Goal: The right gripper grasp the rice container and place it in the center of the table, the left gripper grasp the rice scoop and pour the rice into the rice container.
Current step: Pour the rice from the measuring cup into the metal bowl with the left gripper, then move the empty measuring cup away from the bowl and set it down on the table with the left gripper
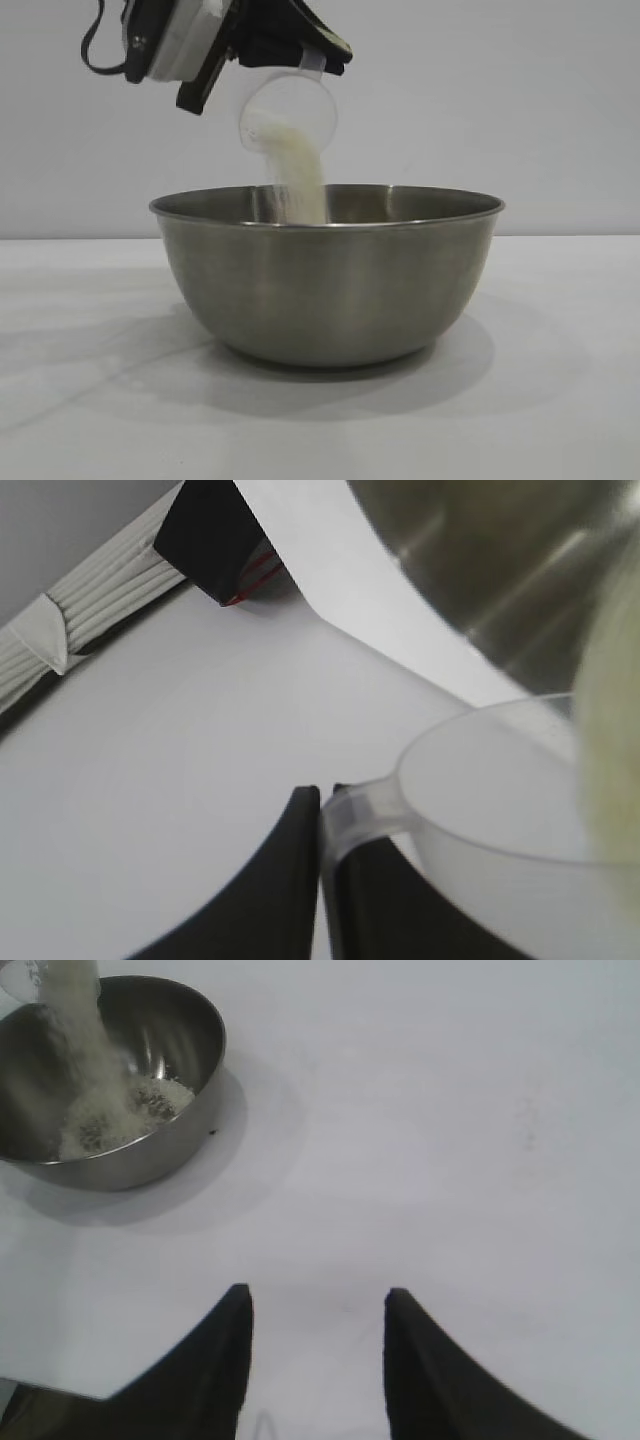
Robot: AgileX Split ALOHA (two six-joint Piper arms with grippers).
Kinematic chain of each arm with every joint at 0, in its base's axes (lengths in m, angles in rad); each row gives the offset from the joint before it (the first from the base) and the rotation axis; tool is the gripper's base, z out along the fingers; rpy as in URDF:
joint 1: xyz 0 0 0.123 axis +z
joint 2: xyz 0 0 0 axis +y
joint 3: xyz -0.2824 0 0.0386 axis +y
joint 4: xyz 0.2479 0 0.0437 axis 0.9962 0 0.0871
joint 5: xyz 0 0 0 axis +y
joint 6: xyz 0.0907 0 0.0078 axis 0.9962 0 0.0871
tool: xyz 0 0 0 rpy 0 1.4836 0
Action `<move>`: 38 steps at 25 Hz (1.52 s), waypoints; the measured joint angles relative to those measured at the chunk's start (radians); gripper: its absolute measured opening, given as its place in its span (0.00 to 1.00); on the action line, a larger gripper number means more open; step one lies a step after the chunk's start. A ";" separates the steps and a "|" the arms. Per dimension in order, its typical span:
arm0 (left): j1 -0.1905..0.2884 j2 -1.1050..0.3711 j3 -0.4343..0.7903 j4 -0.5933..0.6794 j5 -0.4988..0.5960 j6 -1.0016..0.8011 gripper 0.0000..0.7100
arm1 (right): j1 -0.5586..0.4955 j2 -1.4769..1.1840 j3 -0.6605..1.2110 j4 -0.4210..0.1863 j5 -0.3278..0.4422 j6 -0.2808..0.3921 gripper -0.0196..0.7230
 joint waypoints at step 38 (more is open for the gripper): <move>0.297 -0.015 0.275 -0.634 -0.126 -1.712 0.00 | 0.000 0.000 0.000 0.000 0.000 0.001 0.39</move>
